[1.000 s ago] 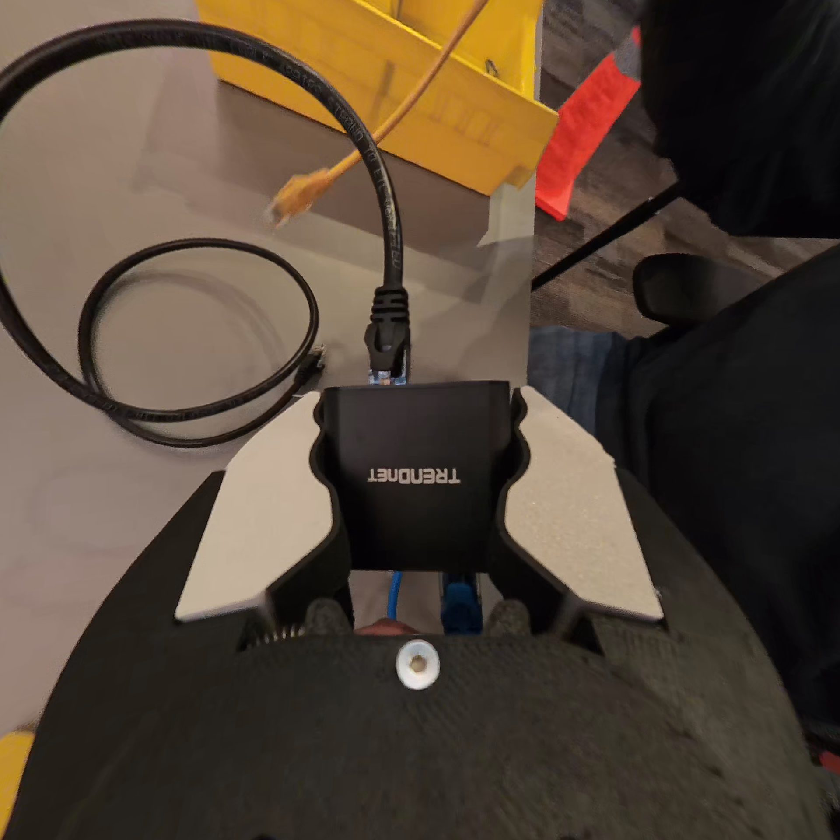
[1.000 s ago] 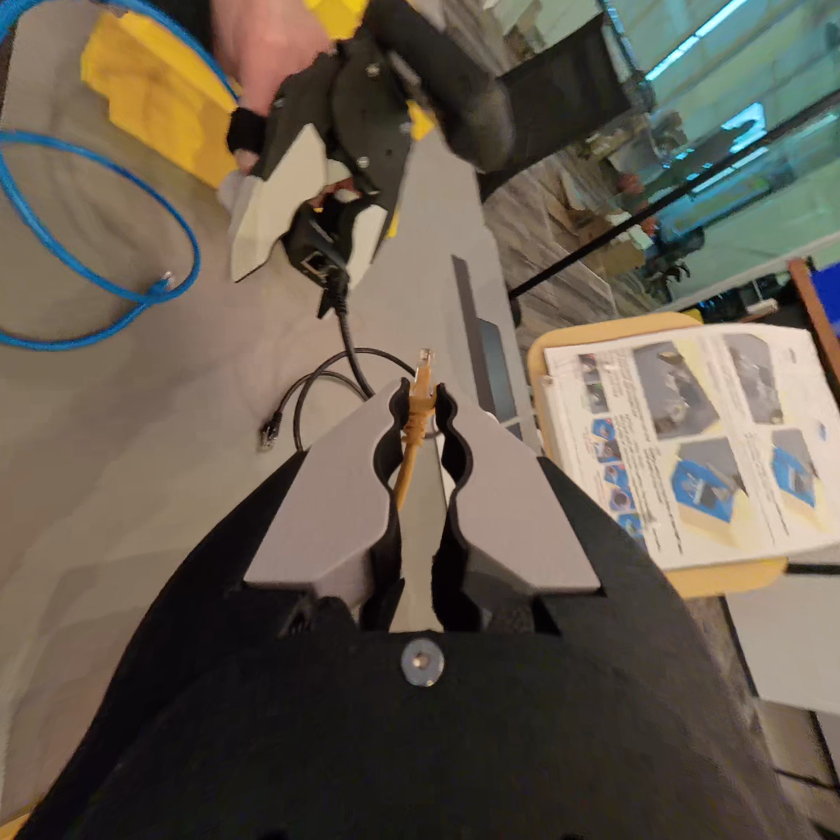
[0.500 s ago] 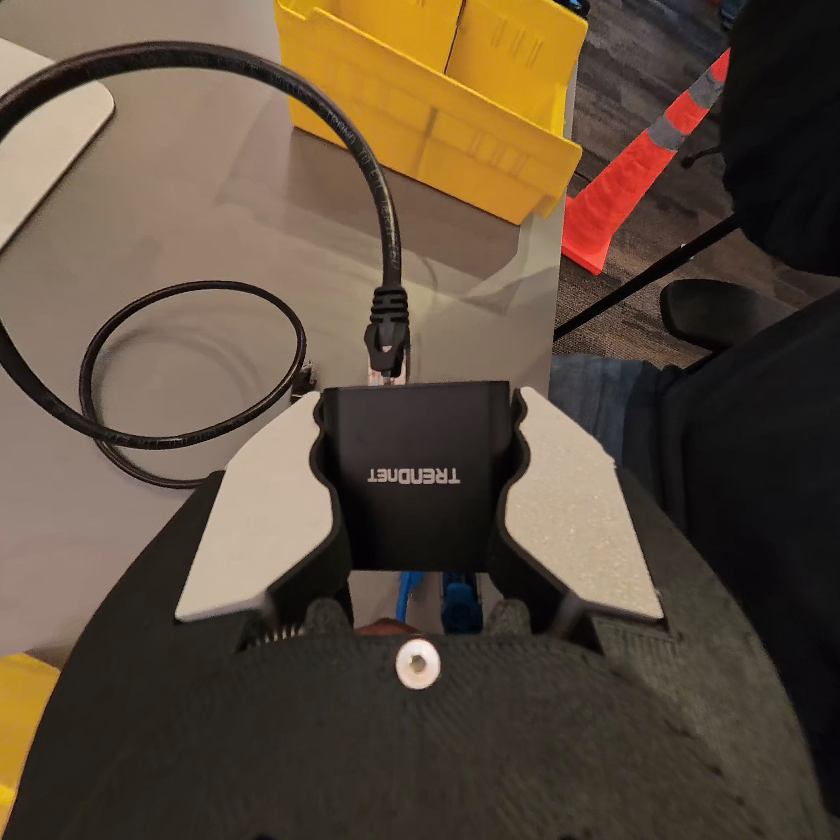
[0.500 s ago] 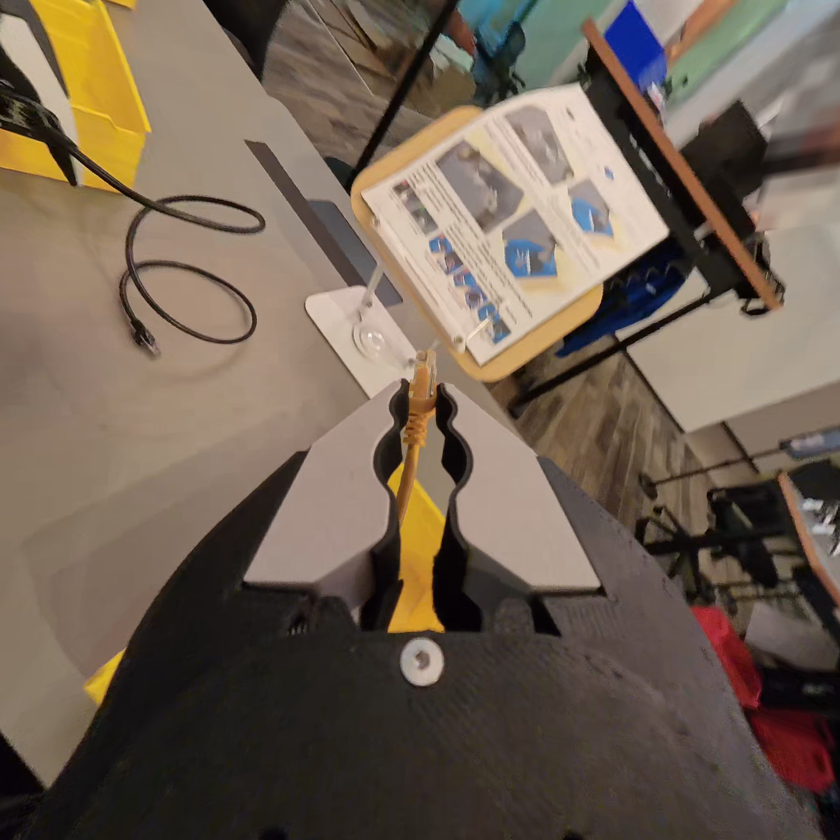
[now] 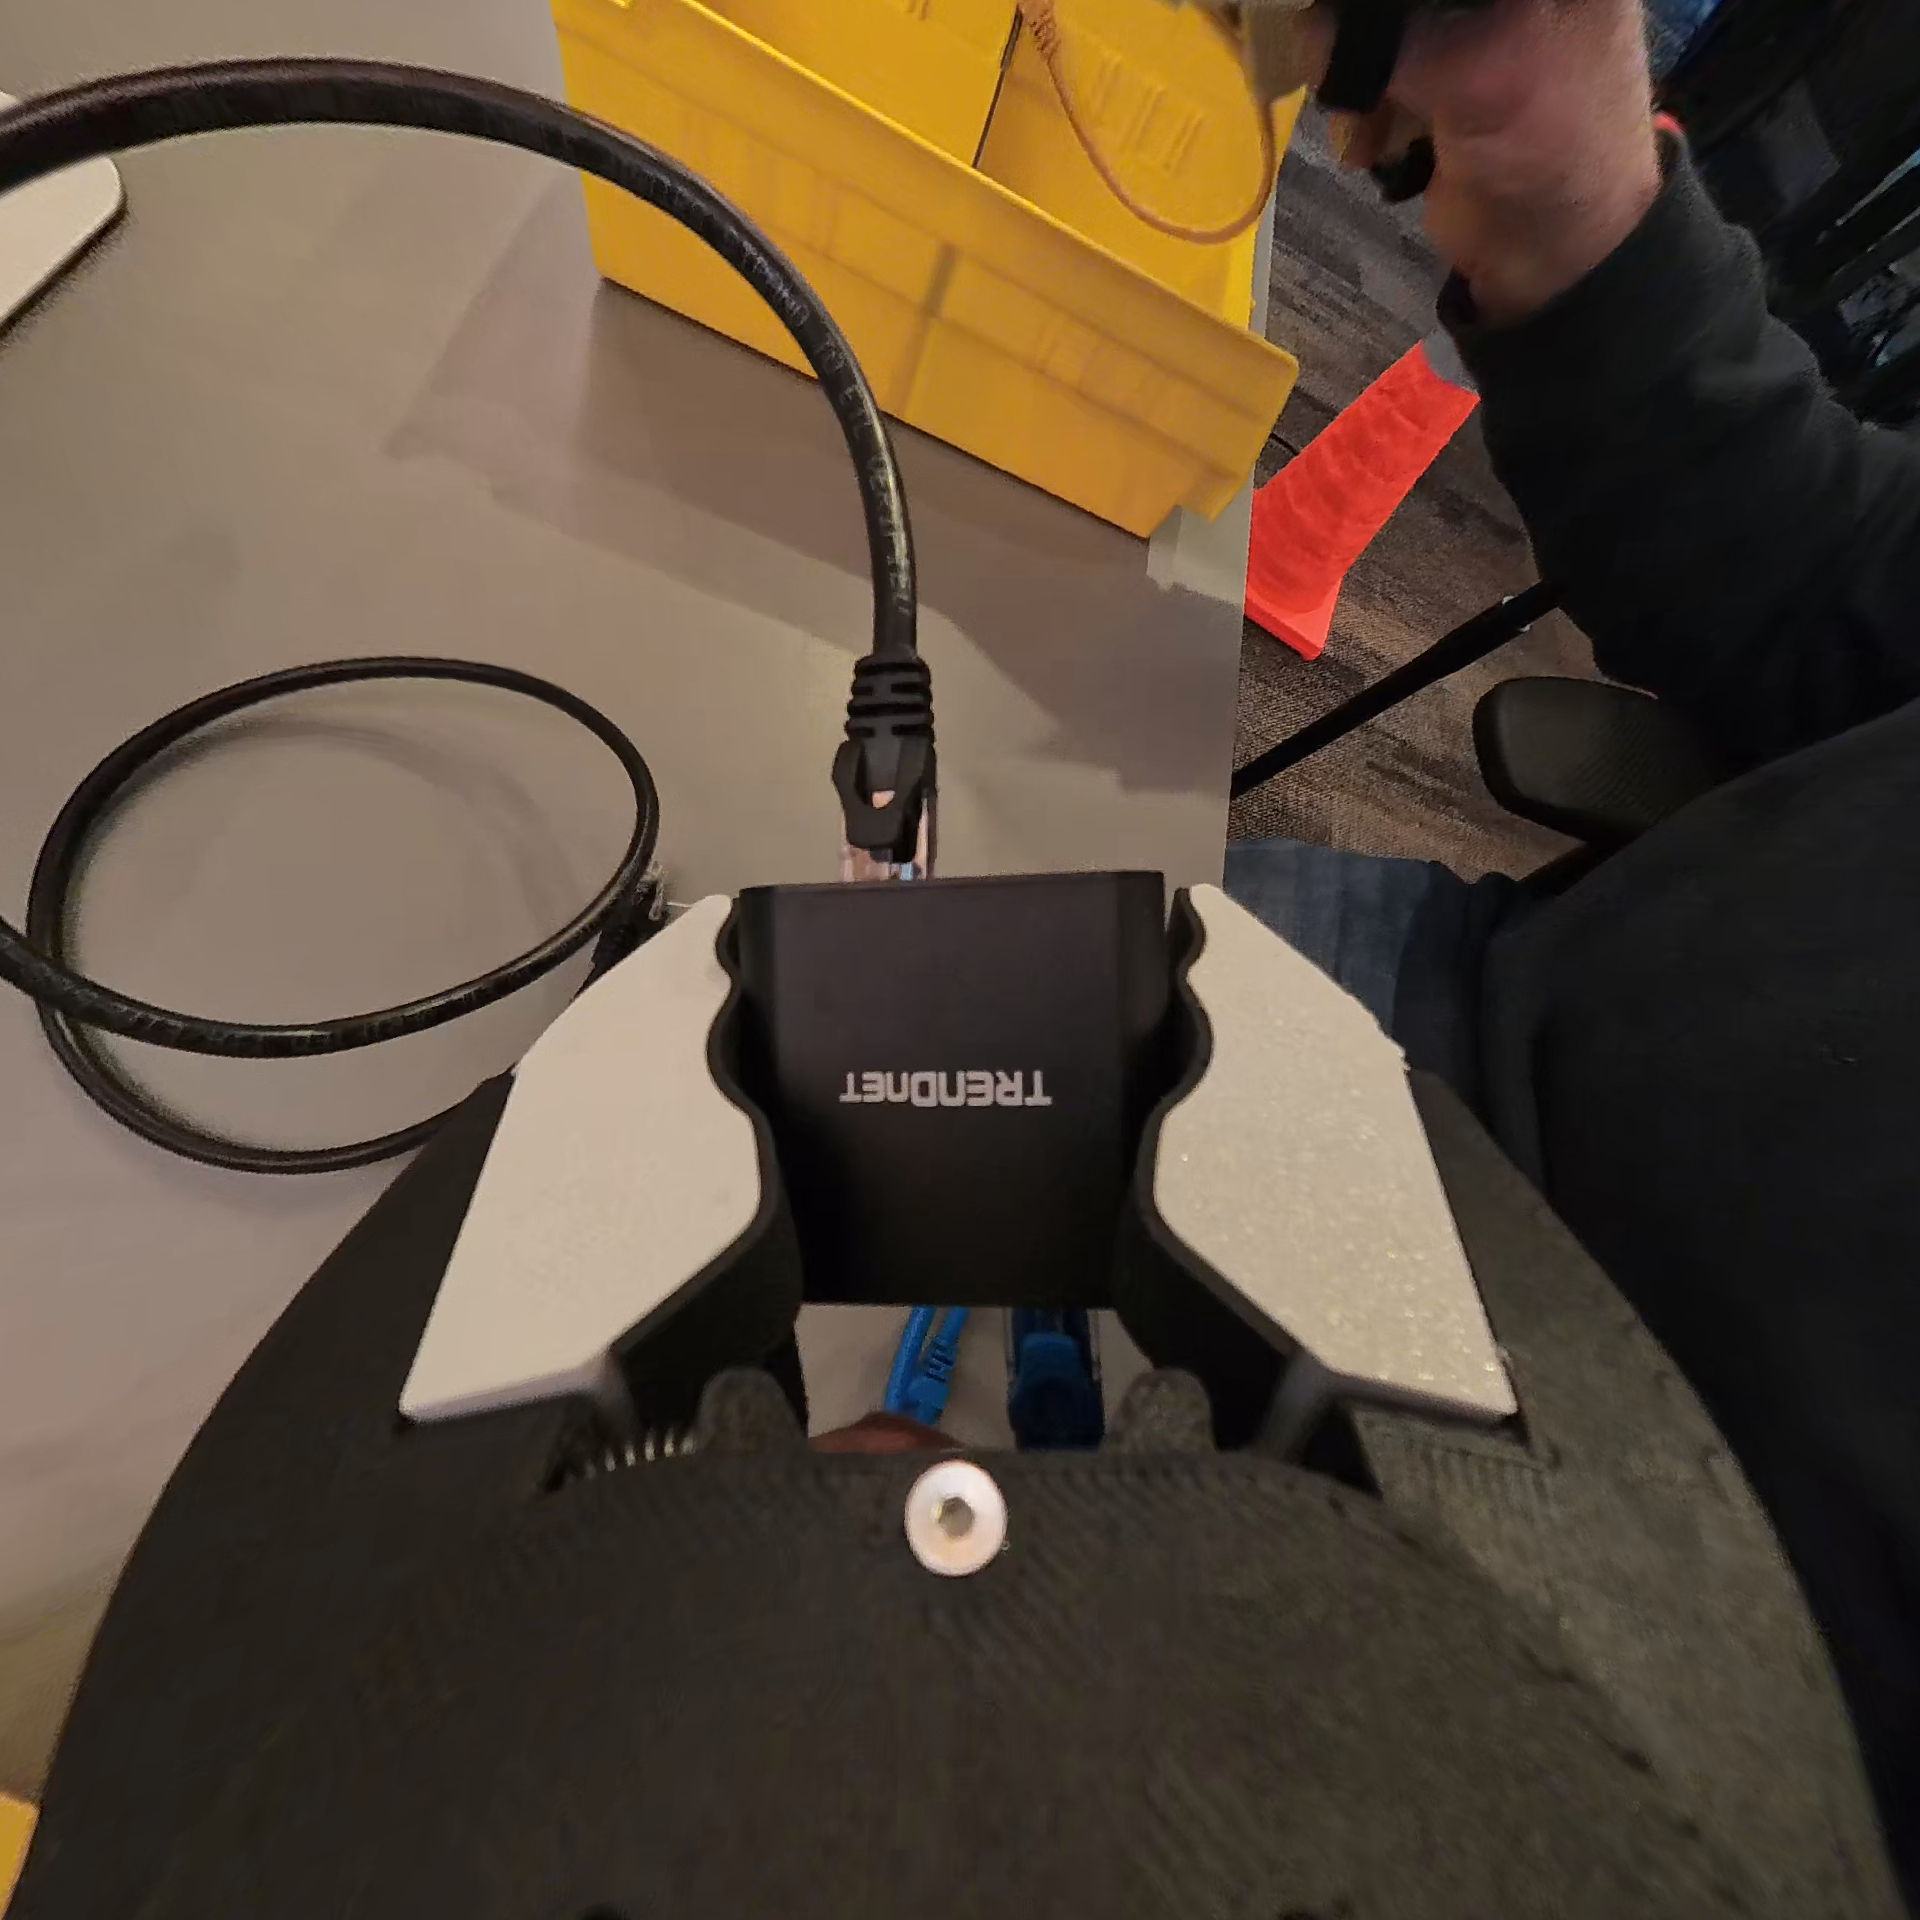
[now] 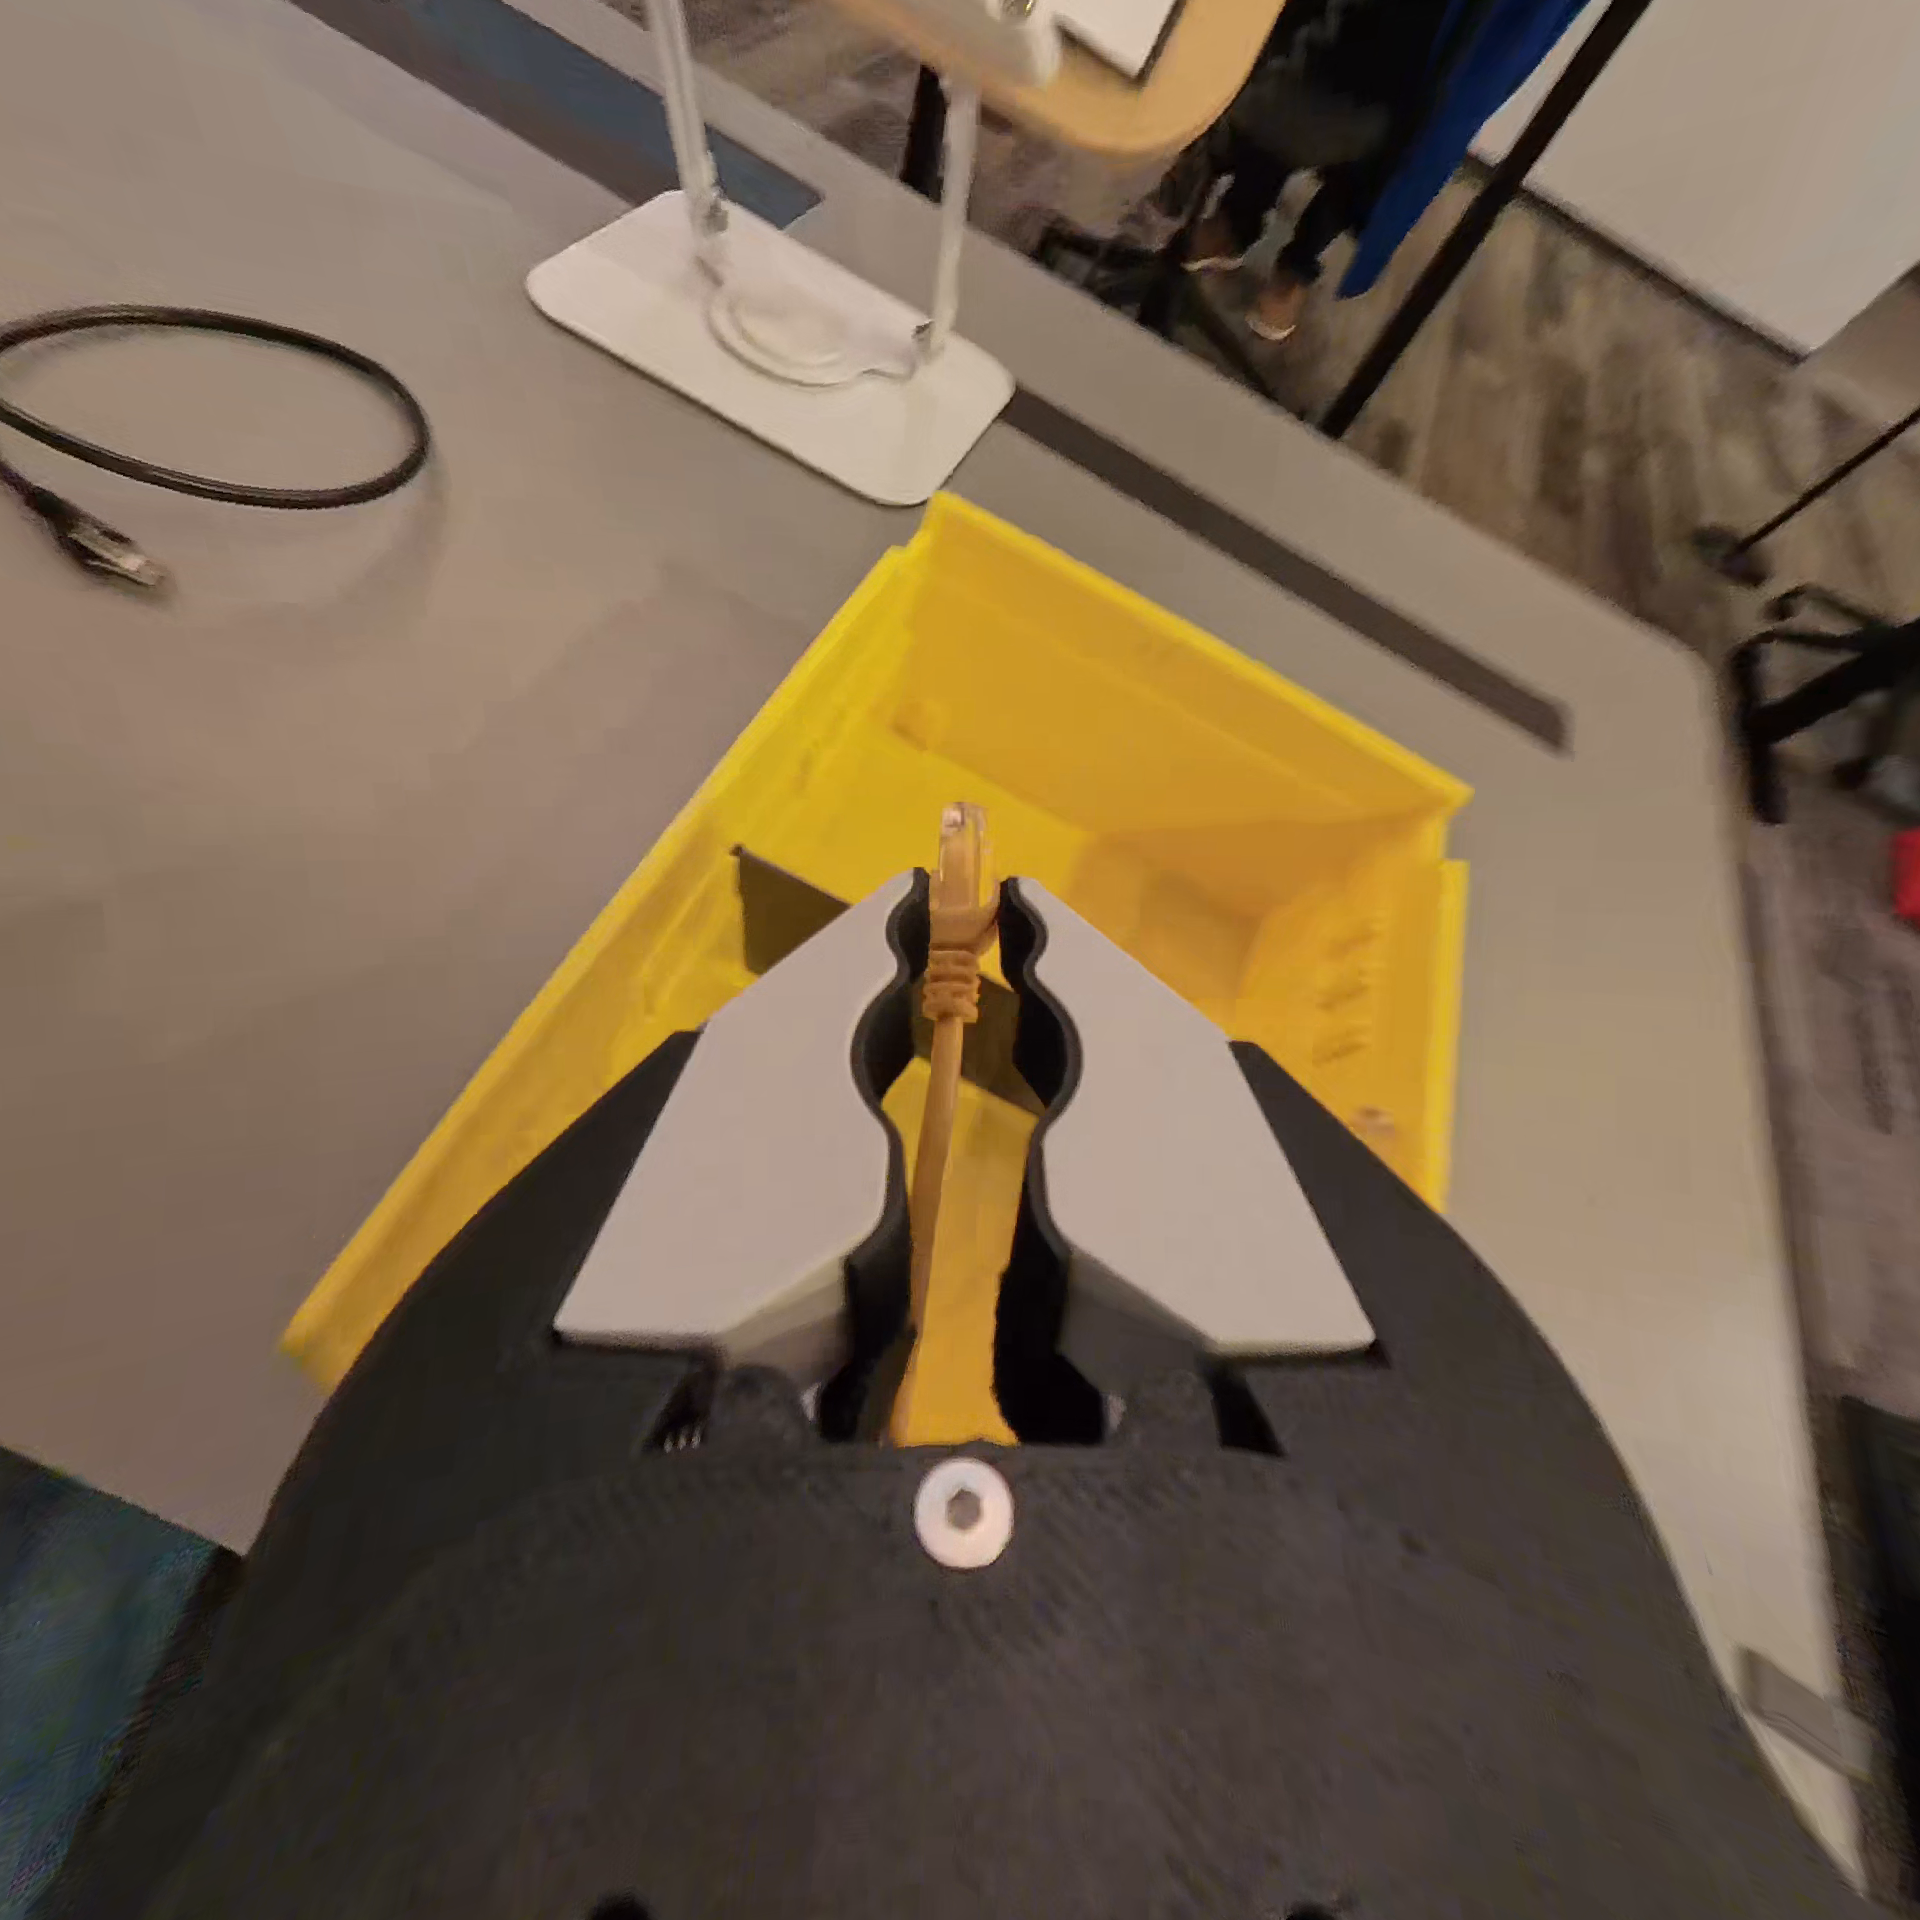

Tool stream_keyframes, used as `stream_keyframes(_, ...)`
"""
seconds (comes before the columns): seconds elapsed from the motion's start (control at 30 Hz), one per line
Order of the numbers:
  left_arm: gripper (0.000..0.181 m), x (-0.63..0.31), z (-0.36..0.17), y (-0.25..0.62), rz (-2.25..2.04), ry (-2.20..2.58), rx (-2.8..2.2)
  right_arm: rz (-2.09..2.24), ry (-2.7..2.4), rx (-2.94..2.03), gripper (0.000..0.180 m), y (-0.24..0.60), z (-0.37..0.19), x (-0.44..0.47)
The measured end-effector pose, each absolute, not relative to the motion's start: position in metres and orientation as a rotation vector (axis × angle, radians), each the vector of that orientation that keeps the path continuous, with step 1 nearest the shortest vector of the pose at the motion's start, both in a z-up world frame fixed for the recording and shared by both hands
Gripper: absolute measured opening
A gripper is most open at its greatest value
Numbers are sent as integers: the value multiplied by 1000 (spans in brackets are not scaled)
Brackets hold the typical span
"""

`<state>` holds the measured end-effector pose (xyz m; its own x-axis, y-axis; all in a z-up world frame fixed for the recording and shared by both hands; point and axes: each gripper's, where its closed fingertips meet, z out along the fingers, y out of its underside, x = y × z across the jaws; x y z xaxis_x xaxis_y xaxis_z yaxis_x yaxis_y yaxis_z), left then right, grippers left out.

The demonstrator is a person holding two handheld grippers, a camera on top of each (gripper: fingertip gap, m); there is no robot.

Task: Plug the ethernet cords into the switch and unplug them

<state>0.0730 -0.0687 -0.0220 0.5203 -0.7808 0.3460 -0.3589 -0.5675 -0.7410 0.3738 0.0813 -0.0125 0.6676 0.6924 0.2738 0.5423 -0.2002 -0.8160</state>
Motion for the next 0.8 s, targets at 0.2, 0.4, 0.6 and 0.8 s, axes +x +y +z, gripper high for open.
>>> stream_keyframes(0.2, 75, 79, -26, -66, -864, 972, -2170, 311, -1054, -2023, 38, 78, -62, 359)
stream_keyframes(0.4, 75, 82, -24, -64, -842, 1010, -2151, 420, -1083, -1906, 45, 66, -30, 346)
stream_keyframes(0.6, 75, 86, -18, -62, -769, 1077, -2100, 813, -1194, -1706, 41, 2, 36, 267)
stream_keyframes(0.8, 76, 87, -10, -57, -595, 1128, -2047, 1165, -1278, -1625, 40, -49, 47, 178)
